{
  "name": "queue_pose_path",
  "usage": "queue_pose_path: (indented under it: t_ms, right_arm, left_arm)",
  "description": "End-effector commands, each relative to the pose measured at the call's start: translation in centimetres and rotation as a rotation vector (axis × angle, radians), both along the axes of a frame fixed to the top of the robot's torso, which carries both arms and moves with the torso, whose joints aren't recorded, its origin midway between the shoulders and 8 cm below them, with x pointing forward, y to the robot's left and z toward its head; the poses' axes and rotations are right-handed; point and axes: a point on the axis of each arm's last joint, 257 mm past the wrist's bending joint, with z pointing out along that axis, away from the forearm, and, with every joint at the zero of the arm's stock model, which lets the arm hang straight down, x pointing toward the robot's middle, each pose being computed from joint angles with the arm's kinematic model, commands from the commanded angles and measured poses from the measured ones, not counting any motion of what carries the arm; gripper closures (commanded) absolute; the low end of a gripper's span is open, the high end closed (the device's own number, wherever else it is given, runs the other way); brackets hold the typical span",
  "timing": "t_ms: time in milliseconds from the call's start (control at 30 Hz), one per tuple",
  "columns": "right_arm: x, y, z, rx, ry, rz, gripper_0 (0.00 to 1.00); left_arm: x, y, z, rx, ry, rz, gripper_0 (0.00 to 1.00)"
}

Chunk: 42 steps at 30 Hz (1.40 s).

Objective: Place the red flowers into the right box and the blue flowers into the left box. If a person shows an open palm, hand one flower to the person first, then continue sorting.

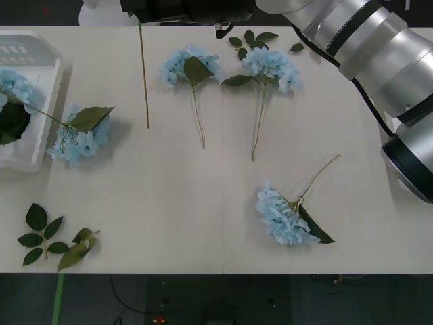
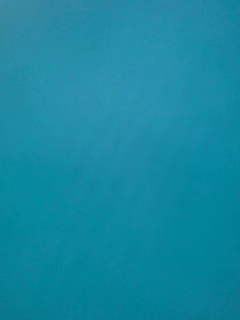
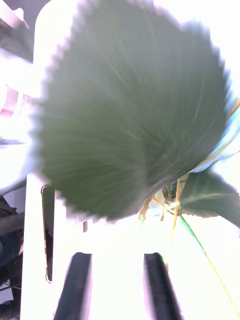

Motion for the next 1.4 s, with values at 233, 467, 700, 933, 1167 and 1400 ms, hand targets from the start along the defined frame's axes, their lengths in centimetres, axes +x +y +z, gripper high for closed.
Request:
queue_pose_path:
  t_ms: [233, 467, 700, 933, 1167, 1400]
  right_arm:
    - [-2.0, 3.0, 3.0, 0.014, -0.024, 0.040, 1.00]
    - [-2.3, 3.4, 2.9, 0.015, -0.016, 0.045, 1.00]
    - [-2.4, 3.6, 2.6, 0.013, -0.009, 0.047, 1.00]
    - [-2.5, 3.6, 2.3, 0.007, -0.002, 0.047, 1.00]
    - [-2.5, 3.7, 1.8, -0.001, 0.002, 0.047, 1.00]
    - [-2.6, 3.8, 1.7, -0.005, 0.002, 0.049, 1.00]
  left_arm:
    - [-1.0, 0.3, 0.8, 0.017, -0.012, -0.076, 0.00]
    - [-2.7, -4.3, 3.9, -0.098, 0.065, -0.142, 0.00]
    - [-5.3, -9.0, 7.0, -0.007, 0.234, -0.243, 0.00]
    - [-7.7, -14.8, 9.7, 0.341, 0.395, -0.349, 0.00]
    - [-7.5, -20.4, 9.6, 0.488, 0.458, -0.418, 0.00]
    - [-5.4, -28.3, 9.1, 0.252, 0.325, -0.483, 0.00]
